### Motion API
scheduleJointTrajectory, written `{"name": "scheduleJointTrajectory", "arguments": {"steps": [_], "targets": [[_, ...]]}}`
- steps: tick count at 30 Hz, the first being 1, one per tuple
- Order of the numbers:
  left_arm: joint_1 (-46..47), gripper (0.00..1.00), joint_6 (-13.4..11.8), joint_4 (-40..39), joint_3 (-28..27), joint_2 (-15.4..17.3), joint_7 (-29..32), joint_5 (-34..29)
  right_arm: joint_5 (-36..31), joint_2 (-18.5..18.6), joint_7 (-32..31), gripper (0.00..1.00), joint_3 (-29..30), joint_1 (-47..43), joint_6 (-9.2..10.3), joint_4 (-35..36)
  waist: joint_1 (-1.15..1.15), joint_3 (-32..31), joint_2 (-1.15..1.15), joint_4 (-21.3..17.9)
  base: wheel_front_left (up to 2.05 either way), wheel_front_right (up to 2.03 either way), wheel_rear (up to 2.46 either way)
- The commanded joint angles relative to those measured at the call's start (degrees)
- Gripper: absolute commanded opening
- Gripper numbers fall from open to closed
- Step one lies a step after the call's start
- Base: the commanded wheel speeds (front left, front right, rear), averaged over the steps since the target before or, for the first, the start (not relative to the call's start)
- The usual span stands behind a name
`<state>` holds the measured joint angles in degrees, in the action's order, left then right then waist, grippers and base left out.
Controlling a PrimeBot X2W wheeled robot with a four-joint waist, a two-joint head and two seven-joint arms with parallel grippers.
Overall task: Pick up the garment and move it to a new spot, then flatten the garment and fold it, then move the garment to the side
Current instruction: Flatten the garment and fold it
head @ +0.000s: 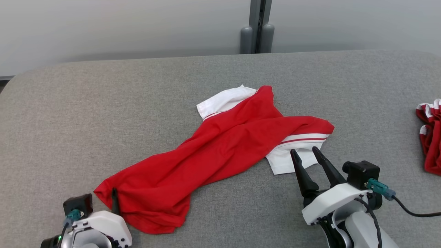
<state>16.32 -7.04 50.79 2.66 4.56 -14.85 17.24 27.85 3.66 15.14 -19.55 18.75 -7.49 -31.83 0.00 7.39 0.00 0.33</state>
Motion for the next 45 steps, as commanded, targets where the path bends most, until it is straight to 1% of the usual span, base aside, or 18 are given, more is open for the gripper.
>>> {"name": "scheduleJointTrajectory", "arguments": {"steps": [1,2,3,6,10,15,16,19,24,28,32,35,37,38,39,40,41,45], "targets": [[1.7,1.0,0.32,1.03,0.21,0.61,-0.15,-0.22,-0.11,0.12,-0.02,1.0,-0.16,0.42,0.0,0.34,0.0,0.38,0.0,-0.28,0.0,0.0,0.0],[2.19,0.68,0.36,1.55,0.5,0.81,-0.19,-0.57,-0.14,0.12,-0.02,1.0,-0.18,0.64,0.0,0.36,0.0,0.55,0.0,-0.4,0.0,0.0,0.0],[2.69,0.0,0.63,2.03,0.97,1.0,-0.23,-0.98,-0.16,0.13,-0.02,1.0,-0.11,0.74,0.0,0.4,0.0,0.66,0.0,-0.51,0.0,0.0,0.0],[4.18,0.0,1.34,2.35,1.93,1.83,-0.34,-2.06,-0.23,0.38,-0.01,1.0,0.31,0.6,0.0,0.28,0.0,0.85,0.0,-0.77,0.0,0.0,0.0],[7.05,0.0,1.68,-2.54,3.7,3.76,-0.42,-5.07,-0.39,0.49,-0.02,1.0,1.46,0.31,0.0,-0.07,0.0,0.89,0.0,-0.74,0.0,0.0,0.0],[14.02,0.0,3.1,-9.18,6.14,8.43,-0.38,-9.12,-0.8,0.43,-0.01,1.0,2.65,-0.12,0.0,-0.71,0.0,0.56,0.0,-0.15,0.0,0.0,0.0],[17.48,0.0,3.82,-9.99,6.68,10.31,0.16,-10.2,-0.89,0.25,-0.01,1.0,2.91,-0.06,0.0,-1.15,0.0,0.45,0.0,-0.21,0.0,0.0,0.0],[22.04,0.0,4.65,-9.02,7.11,12.91,2.4,-11.14,-0.93,0.0,-0.01,1.0,2.59,0.63,0.0,-1.51,0.0,0.66,0.0,-0.89,0.0,0.0,0.0],[27.21,0.0,6.34,-4.38,6.74,15.34,5.29,-10.32,-0.54,-0.29,-0.02,1.0,1.63,1.95,0.0,-1.62,0.0,2.61,0.0,-3.42,0.0,0.0,0.0],[31.16,0.0,5.9,-1.49,6.66,17.31,4.62,-10.93,-0.67,-0.41,-0.02,1.0,1.39,3.05,0.0,-1.3,0.0,5.09,0.0,-5.5,0.0,0.0,0.0],[34.51,0.0,4.96,0.01,6.75,18.35,3.16,-11.6,-0.88,-0.37,-0.02,1.0,1.42,3.67,0.0,-1.12,0.0,6.87,0.0,-6.72,0.0,0.0,0.0],[37.51,0.0,3.07,1.13,6.0,19.98,1.52,-11.9,-1.0,-0.31,-0.02,1.0,1.29,4.39,0.0,-0.93,0.0,8.28,0.0,-7.72,0.0,0.0,0.0],[38.46,0.0,1.94,1.99,5.58,20.27,0.82,-11.74,-0.94,-0.34,-0.02,1.0,1.17,4.66,0.0,-0.74,0.0,8.99,0.0,-8.2,0.0,0.0,0.0],[38.86,0.36,1.24,2.76,5.23,20.54,0.69,-11.58,-0.95,-0.34,-0.02,1.0,1.2,4.73,0.0,-0.67,0.0,9.3,0.0,-8.32,0.0,0.0,0.0],[39.14,1.0,0.43,3.54,4.78,20.64,0.48,-11.27,-0.99,-0.34,-0.02,1.0,1.27,4.8,0.0,-0.55,0.0,9.5,0.0,-8.33,0.0,0.0,0.0],[39.18,1.0,-0.33,4.18,4.42,20.5,0.26,-11.04,-1.05,-0.37,-0.02,1.0,1.38,4.84,0.0,-0.49,0.0,9.62,0.0,-8.29,0.0,0.0,0.0],[38.87,1.0,-0.54,4.8,4.33,20.03,0.15,-10.84,-1.0,-0.4,-0.02,1.0,1.39,4.81,0.0,-0.59,0.0,9.65,0.0,-8.15,0.0,0.0,0.0],[36.66,1.0,-0.12,5.83,4.2,17.93,-0.28,-9.56,-0.58,-0.49,-0.01,1.0,1.55,4.51,0.0,-0.81,0.0,9.24,0.0,-6.73,0.0,0.0,0.0]]}}
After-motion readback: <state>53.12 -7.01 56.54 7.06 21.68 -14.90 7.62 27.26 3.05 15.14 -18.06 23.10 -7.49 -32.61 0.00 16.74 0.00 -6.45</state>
